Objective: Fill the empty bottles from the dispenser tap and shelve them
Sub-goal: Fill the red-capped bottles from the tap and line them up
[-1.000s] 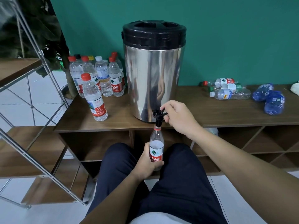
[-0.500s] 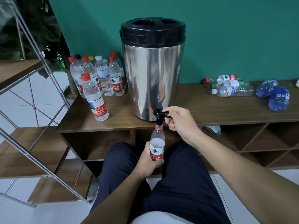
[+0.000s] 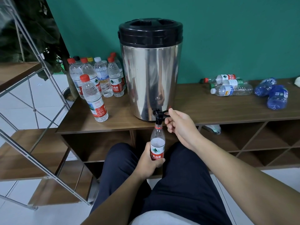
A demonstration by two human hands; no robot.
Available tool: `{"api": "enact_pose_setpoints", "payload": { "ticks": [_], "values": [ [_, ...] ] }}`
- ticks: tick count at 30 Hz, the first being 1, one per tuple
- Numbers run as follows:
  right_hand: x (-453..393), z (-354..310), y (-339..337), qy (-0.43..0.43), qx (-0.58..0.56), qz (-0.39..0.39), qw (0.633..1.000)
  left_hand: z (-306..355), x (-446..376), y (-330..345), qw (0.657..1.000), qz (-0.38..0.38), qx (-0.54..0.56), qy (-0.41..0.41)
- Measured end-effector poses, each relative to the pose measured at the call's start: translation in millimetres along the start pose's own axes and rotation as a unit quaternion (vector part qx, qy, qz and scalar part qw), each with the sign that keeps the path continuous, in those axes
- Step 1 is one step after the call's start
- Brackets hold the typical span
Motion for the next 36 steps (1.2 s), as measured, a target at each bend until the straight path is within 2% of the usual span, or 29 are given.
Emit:
{"api": "enact_pose_setpoints", "payload": {
  "ticks": [5,8,14,22,36],
  "values": [
    [24,38,-6,-0.018,0.084,0.055,0.995,0,2,1,1.0,-0.002,-0.002,0.005],
    [48,57,-5,-0.02,0.138,0.027,0.99,-1,2,0,1.0,0.001,-0.009,0.008],
    [79,91,1,0.006,0.082,-0.007,0.997,-6,3,-2,0.999,0.028,-0.018,-0.007],
    [83,115,-2,-0.017,0.138,-0.07,0.988,-6,4,-8,0.999,0.035,-0.038,-0.009],
    [86,122,-6,-0.015,0.185,-0.062,0.981,3,18,-6,0.999,0.031,-0.031,0.013]
  ]
}}
Point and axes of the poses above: each hand's wrist, its own x-axis away from the middle knuckle, its own y-axis out of the palm, z = x × y, the point moved 1 cm from there along -x, towards the middle knuckle, and after that the axes turned 14 degrees about -y, right-handed, at the moved point
